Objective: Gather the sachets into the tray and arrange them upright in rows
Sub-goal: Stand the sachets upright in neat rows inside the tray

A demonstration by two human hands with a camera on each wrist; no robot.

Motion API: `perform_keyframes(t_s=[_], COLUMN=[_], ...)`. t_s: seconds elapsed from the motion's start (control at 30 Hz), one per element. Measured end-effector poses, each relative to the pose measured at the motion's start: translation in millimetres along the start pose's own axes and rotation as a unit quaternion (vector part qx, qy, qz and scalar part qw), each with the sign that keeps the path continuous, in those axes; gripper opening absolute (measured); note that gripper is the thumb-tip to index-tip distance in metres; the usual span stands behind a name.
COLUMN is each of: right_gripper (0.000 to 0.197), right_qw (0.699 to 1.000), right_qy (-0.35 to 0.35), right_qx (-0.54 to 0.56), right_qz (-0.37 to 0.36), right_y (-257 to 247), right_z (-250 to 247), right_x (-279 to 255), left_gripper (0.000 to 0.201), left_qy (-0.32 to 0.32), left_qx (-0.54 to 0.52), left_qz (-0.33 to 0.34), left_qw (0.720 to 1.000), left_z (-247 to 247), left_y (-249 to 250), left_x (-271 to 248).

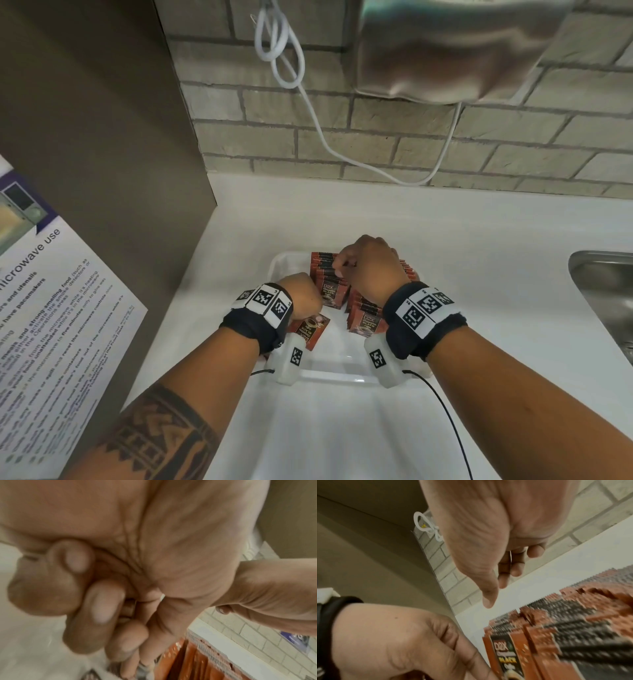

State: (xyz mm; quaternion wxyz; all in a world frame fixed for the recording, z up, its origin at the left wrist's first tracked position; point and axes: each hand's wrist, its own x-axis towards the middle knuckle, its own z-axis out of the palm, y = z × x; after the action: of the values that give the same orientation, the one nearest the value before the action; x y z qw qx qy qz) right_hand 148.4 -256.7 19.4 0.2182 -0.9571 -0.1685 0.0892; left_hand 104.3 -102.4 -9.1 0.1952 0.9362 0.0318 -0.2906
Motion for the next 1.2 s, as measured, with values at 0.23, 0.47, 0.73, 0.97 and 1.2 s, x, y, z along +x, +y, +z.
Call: perform_keyframes(t_s=[0.23,0.47,0.73,0.97,1.2], right_gripper=[0.027,0.035,0.038,0.053,0.08], right_qw=[0.996,0.973,0.962,0.966,0.963], right_qy=[-0.025,-0.217,-0.254,-0.243,-0.248], right_qx=[0.087,-0.073,-0.1,-0.083,-0.109], right_qz=[-0.019,-0.02,-0.031,-0.006,0.005], right_y=[-24.6,-41.6,-51.1,-51.1,-45.0], right_z=[-15.8,35.8,72.1,81.3,79.0], right_x=[-53.9,-65.8,-48.9,-50.5,-49.9], left_gripper=[0.032,0.031,0.029,0.04,0.027], left_qy=[0.067,0.057,-0.002,-0.036,-0.008], left_qx=[0.057,0.129,0.209,0.218,0.165], left_qz=[-0.029,-0.029,-0.041,-0.04,-0.034], left_qw=[0.996,0.99,0.977,0.974,0.986], left_z=[-19.0,-8.4,3.3,3.5,-1.0], left_y=[-28.5,-29.1,-31.9,-25.5,-29.6], left_x=[-17.5,-33.3,-42.5,-46.8,-45.3])
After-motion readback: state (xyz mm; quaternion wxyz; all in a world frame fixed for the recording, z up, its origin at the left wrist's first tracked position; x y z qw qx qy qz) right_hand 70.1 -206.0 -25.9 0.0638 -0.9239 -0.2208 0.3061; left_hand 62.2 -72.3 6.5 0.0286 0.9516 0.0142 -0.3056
